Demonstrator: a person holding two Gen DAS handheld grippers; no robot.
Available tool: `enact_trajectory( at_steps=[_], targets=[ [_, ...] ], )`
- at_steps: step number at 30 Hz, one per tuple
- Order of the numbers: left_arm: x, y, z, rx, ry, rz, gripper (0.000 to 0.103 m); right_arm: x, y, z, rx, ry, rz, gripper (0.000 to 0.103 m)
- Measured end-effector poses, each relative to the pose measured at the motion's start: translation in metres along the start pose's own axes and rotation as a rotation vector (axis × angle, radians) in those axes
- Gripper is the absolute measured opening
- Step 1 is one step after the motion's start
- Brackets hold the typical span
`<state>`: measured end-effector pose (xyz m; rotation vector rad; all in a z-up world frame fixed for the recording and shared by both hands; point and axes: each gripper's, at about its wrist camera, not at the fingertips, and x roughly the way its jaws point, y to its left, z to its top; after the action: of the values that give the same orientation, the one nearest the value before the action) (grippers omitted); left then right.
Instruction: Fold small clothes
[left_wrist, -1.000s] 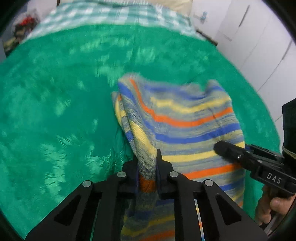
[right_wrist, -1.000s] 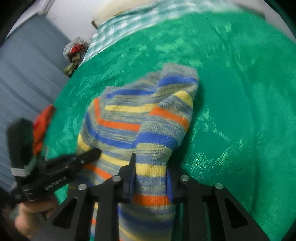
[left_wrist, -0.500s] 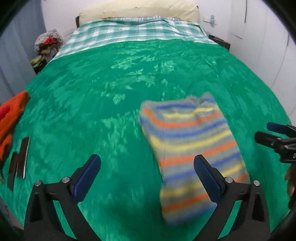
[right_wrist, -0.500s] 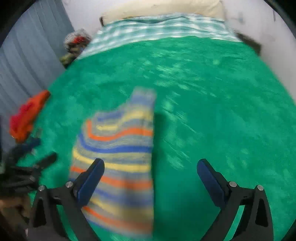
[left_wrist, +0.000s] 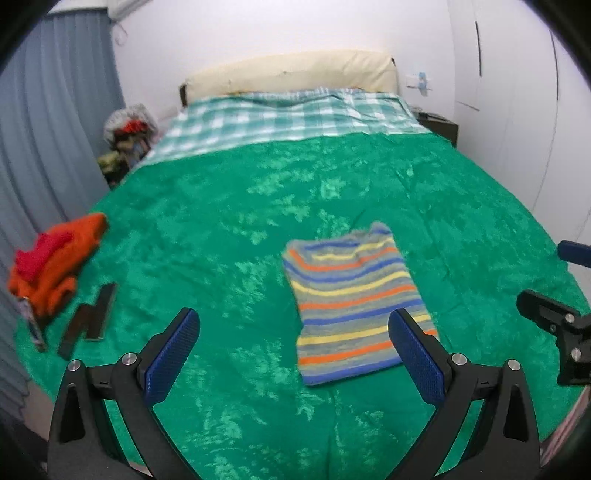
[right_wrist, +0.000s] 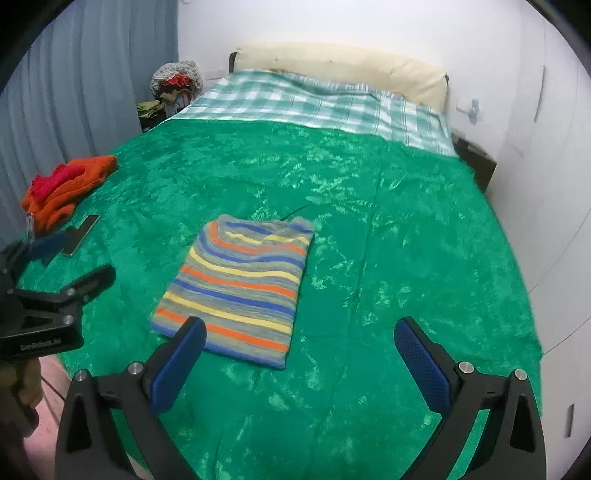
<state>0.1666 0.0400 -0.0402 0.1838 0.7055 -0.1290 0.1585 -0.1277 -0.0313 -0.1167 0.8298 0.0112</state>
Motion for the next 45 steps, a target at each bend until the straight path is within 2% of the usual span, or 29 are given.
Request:
enact_trajectory(
  at_steps=[2, 12, 23, 32, 40, 45],
  targets=[
    [-0.013, -0.001, 0.0, 0.006, -0.018, 0.005, 0.102, -0.019, 0.006, -0.001, -0.008, -0.023, -0.007, 0.101],
    [-0.05, -0.001, 0.006, -0.007, -0.068, 0.044, 0.102, -0.058, 0.011, -0.003, -0.021, -0.058, -0.015, 0.101],
    [-0.07, -0.001, 0.008, -0.024, -0.071, 0.137, 0.102, -0.071, 0.011, -0.006, -0.028, -0.068, -0.019, 0.101],
    [-0.086, -0.003, 0.006, -0.032, -0.041, 0.137, 0.102, -0.091, 0.01, -0.008, -0.027, -0.078, -0.013, 0.101],
    [-0.088, -0.007, -0.003, -0.035, 0.038, 0.138, 0.102, -0.103, 0.015, -0.008, -0.035, -0.077, -0.01, 0.101],
    [-0.09, -0.002, -0.011, -0.048, 0.088, 0.097, 0.102, -0.108, 0.016, -0.01, -0.021, -0.041, -0.003, 0.101]
  ],
)
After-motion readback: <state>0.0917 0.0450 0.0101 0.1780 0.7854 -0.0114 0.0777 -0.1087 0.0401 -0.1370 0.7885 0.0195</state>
